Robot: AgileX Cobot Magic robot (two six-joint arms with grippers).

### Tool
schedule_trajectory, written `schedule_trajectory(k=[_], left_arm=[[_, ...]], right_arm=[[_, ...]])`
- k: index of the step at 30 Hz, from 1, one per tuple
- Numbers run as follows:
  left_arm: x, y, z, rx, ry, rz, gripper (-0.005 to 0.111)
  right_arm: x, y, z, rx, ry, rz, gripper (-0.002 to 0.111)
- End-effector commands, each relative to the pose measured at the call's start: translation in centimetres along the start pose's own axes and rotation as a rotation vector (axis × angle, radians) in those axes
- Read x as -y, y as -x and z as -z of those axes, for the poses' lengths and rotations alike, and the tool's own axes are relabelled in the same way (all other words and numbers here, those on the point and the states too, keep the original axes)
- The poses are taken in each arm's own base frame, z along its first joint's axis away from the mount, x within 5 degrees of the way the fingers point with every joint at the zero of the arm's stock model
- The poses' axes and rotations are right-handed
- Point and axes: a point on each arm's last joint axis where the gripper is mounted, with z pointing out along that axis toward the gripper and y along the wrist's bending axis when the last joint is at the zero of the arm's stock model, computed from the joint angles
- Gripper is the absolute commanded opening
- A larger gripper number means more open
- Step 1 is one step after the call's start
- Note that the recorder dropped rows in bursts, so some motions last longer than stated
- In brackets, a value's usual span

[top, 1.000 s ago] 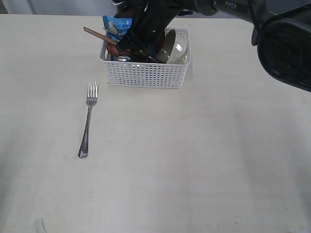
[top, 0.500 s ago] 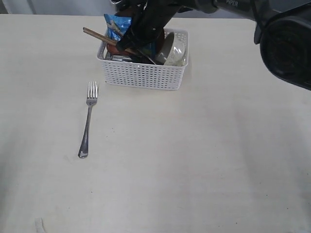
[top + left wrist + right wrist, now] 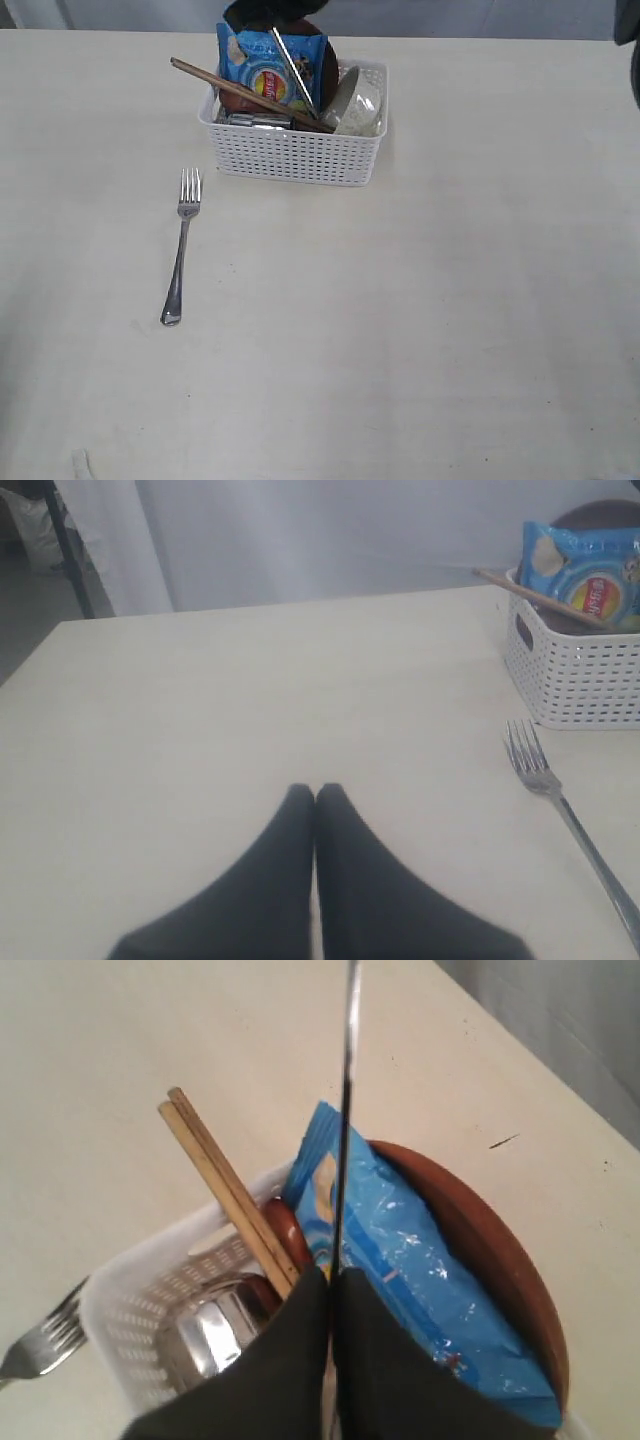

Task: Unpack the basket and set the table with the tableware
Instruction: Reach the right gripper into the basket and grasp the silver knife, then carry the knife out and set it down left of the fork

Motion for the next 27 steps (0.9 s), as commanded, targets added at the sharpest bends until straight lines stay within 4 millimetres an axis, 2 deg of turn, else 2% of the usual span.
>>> schedule_trajectory(k=[1,5,9,14,20,27], left_arm=[[0.0,-0.1,0.0,0.0,-0.006,0.002,0.0],[0.0,-0.1,0.0,0.0,-0.006,0.002,0.0],[0.0,-0.1,0.0,0.0,-0.006,0.002,0.0],[0.0,-0.1,0.0,0.0,-0.006,0.002,0.0],[0.0,-0.1,0.0,0.0,-0.006,0.002,0.0],[0.0,-0.1,0.0,0.0,-0.006,0.002,0.0]], right_arm=[[-1.1,1.7,3.7,0.07,0.071,-0.067,0.0],[-2.9,3.0,6.5,0.118,0.235,-0.231,0.0],[-5.8,3.2,6.7,0.101,0.466,-0.392,0.0],[-9.6,1.1,3.8,0.026,0.575,-0.521,0.0],[-14.0,-0.9,0.0,0.056,0.653,-0.725,0.0],[-15.3,-3.2,-4.9,-0.016,0.609,-0.849,0.0]])
